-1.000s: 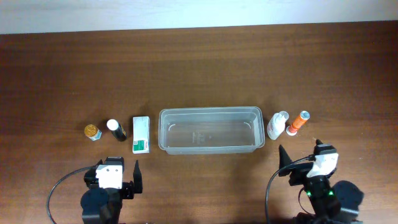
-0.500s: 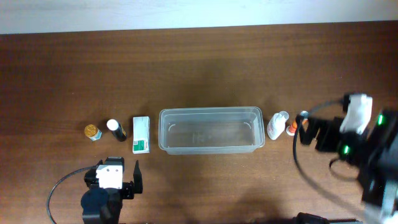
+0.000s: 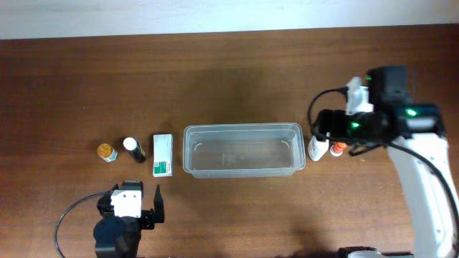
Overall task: Pack container
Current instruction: 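Reach the right gripper to the white squeeze bottle and grasp it, then lift the white bottle and lower it into the container's right end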
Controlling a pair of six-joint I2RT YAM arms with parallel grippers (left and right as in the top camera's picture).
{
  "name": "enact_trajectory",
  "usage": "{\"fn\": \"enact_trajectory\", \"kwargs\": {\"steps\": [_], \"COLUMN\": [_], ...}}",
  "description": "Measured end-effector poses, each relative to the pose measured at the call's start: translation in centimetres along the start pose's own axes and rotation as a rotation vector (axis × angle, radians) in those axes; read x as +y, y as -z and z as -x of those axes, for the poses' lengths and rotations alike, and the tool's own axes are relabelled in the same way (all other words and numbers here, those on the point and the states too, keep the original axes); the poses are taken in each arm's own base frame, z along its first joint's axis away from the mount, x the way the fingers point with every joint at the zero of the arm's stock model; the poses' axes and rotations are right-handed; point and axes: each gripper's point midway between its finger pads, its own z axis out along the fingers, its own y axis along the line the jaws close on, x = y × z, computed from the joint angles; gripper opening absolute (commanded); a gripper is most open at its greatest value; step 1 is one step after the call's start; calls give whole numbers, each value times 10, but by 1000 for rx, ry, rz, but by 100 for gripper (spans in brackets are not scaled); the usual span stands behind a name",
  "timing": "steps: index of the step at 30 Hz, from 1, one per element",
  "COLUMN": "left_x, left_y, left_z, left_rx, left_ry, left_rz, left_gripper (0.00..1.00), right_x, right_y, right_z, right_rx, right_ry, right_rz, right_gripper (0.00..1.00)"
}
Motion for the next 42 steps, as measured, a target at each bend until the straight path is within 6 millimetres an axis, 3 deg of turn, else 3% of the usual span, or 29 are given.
{"fn": "enact_trajectory", "kwargs": {"steps": [13, 16, 24, 32, 38, 42], "left_x": [0, 0, 0, 0, 0, 0], "left_y": [0, 0, 0, 0, 0, 0], "left_z": [0, 0, 0, 0, 0, 0], "left_rx": [0, 0, 0, 0, 0, 0], "left_ry": [0, 0, 0, 0, 0, 0], "left_rz": [0, 0, 0, 0, 0, 0], "left_gripper": [100, 100, 100, 100, 100, 100], "right_x": [-26, -29, -29, -27, -16, 4], "right_y": [-79, -88, -89, -72, -27, 9], "right_z": [-2, -3, -2, -4, 0, -6], "right_rx": [199, 219, 215, 193, 61, -26], "right_ry": [-111, -126, -138, -132, -111, -51], "right_rz": [-153, -163, -164, -165, -136, -103], "right_gripper": [56, 51, 29, 16, 13, 11]}}
